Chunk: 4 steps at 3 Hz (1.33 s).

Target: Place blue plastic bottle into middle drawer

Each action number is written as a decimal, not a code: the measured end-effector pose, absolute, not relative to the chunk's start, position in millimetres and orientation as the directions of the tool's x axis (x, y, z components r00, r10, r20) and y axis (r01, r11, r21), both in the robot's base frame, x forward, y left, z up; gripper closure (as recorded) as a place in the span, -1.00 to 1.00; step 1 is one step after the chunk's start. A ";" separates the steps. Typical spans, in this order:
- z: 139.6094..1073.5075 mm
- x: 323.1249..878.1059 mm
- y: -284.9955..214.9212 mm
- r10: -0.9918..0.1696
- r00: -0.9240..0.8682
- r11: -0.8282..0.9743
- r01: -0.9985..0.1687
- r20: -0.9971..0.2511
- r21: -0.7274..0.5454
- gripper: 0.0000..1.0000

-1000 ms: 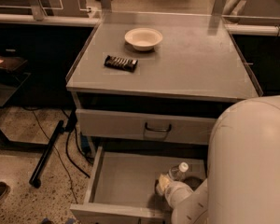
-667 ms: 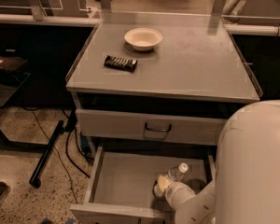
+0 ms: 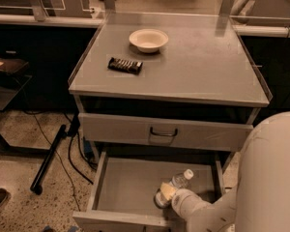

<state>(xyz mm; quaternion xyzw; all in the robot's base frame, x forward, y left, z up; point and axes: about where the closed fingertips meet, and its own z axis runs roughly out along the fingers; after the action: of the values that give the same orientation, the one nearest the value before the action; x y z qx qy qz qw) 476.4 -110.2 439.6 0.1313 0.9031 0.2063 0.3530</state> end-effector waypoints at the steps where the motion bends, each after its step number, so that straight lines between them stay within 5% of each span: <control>1: 439.7 476.5 -110.1 0.382 -0.716 0.881 0.091 -0.584 0.465 1.00; 4: 440.5 479.3 -107.9 0.358 -0.685 0.903 0.080 -0.634 0.422 1.00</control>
Offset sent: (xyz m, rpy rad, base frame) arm 0.0038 0.0001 0.0025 -0.0637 -0.0409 -0.0149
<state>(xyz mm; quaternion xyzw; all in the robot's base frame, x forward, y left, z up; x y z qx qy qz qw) 479.3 -107.9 440.5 0.1218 0.8994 0.1837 0.3776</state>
